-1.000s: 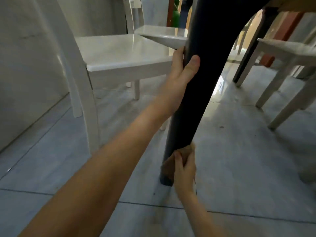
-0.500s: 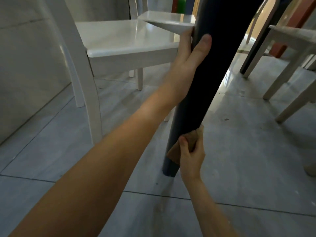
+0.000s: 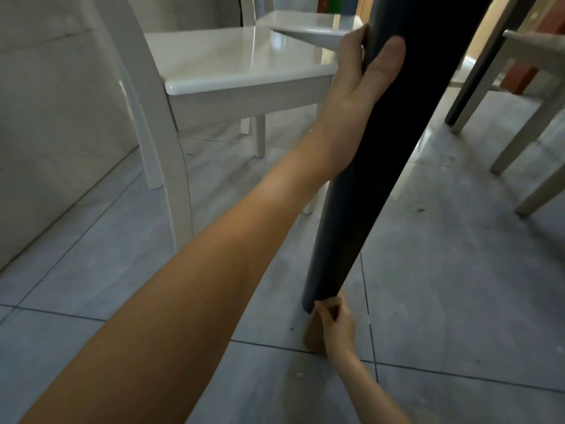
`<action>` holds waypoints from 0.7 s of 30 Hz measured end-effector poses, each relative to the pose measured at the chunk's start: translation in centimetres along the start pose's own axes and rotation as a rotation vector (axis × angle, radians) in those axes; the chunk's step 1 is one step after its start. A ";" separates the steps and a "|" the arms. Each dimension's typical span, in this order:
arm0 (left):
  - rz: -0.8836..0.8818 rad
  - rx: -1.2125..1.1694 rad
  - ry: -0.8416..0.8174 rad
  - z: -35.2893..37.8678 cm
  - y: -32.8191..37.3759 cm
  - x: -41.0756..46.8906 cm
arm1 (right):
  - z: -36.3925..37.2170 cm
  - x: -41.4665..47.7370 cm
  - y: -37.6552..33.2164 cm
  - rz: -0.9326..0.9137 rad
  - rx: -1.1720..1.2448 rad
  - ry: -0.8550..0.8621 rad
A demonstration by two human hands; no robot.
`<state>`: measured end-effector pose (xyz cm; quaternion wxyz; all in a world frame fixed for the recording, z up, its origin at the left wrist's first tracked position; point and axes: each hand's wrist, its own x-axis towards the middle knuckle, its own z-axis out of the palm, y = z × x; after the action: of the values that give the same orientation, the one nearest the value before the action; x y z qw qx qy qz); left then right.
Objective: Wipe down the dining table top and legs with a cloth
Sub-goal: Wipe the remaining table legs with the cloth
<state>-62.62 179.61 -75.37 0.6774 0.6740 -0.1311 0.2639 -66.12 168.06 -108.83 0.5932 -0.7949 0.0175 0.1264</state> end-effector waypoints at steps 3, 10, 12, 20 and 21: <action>-0.029 -0.009 -0.018 0.1 0.3 -0.1 | -1.3 -1.1 -5.2 -0.178 0.099 0.080; -0.038 -0.016 -0.053 0.0 0.7 0.1 | -5.2 -3.2 -20.0 -0.501 0.298 0.161; -0.030 -0.046 -0.070 0.0 1.0 0.0 | -6.4 -3.8 -23.9 -0.580 0.354 0.151; 0.012 -0.145 -0.070 -0.3 0.7 -0.3 | -9.3 -4.8 -32.6 -0.711 0.326 0.070; 0.003 -0.151 -0.076 -0.3 0.6 -0.5 | -9.7 -4.9 -33.5 -0.718 0.323 0.067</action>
<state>-63.41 179.81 -75.10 0.7204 0.6304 -0.1774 0.2284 -63.18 168.23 -73.71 0.7163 -0.6505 -0.2227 -0.1194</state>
